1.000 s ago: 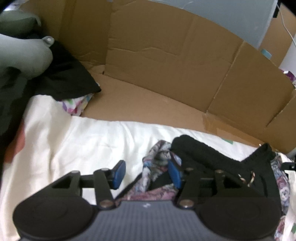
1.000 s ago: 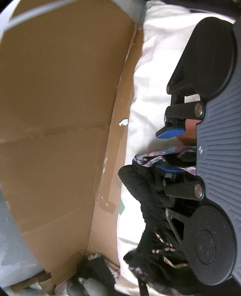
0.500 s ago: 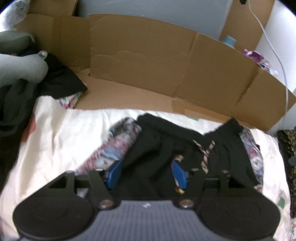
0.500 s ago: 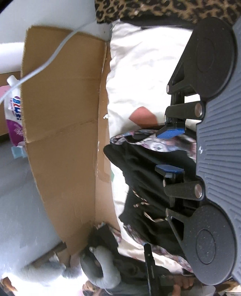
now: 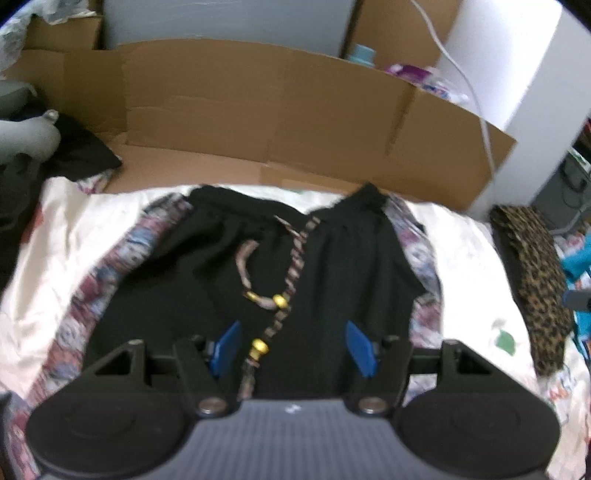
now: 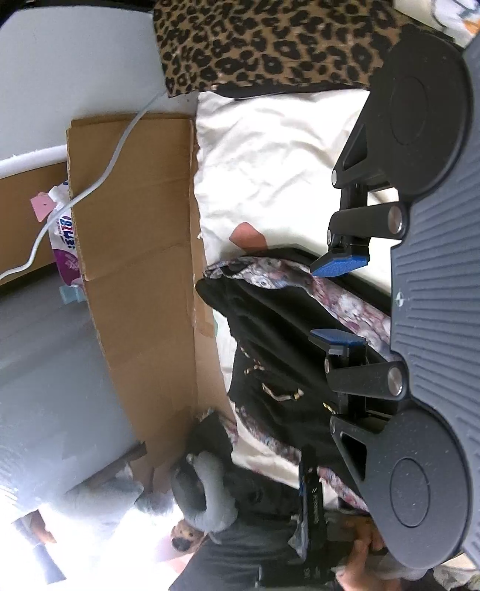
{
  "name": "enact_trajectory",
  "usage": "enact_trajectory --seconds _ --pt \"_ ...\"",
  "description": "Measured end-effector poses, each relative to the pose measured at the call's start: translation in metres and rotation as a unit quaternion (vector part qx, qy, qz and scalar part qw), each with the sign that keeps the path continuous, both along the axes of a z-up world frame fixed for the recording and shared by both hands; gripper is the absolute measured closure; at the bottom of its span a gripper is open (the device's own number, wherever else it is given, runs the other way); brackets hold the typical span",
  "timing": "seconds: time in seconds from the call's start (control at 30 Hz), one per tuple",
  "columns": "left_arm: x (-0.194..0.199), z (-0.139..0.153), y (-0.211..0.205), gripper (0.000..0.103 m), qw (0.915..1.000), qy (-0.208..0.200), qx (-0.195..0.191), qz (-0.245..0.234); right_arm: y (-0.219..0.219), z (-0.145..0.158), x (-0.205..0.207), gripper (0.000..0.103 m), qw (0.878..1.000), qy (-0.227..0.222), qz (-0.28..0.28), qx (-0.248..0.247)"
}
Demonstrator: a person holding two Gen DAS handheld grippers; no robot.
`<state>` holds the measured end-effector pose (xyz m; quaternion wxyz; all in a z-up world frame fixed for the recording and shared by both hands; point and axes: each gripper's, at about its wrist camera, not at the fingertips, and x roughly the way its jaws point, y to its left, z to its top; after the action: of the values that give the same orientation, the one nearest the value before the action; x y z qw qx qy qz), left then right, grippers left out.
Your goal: Fold clothes
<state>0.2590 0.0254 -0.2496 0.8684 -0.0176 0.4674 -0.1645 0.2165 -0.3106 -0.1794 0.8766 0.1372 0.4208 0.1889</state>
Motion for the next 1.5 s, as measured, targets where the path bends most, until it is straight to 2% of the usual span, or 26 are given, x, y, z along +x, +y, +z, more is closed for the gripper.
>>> enact_trajectory --seconds 0.2,0.43,0.57,0.83,1.3,1.5 --pt "-0.03 -0.002 -0.017 0.037 0.9997 0.014 -0.015 -0.016 -0.002 -0.002 -0.035 0.065 1.0 -0.014 0.013 0.001" --pt "-0.055 -0.008 -0.03 0.037 0.999 0.027 -0.015 -0.033 -0.011 -0.022 -0.064 0.065 0.999 0.013 0.0 0.033" --pt "-0.067 -0.012 -0.032 0.037 0.9992 0.028 0.001 -0.028 -0.017 -0.03 -0.075 0.065 0.996 0.044 -0.01 0.075" --pt "-0.088 -0.02 -0.025 0.037 0.9986 0.05 -0.005 -0.019 -0.014 -0.041 -0.098 0.06 0.993 0.061 -0.022 0.097" --pt "-0.116 -0.028 -0.01 0.037 0.9971 0.067 -0.036 -0.009 0.004 -0.071 -0.127 0.054 0.99 0.089 -0.033 0.102" --pt "-0.118 -0.036 -0.006 0.04 0.9961 0.075 -0.046 -0.01 0.026 -0.087 -0.132 0.054 0.989 0.113 -0.014 0.09"
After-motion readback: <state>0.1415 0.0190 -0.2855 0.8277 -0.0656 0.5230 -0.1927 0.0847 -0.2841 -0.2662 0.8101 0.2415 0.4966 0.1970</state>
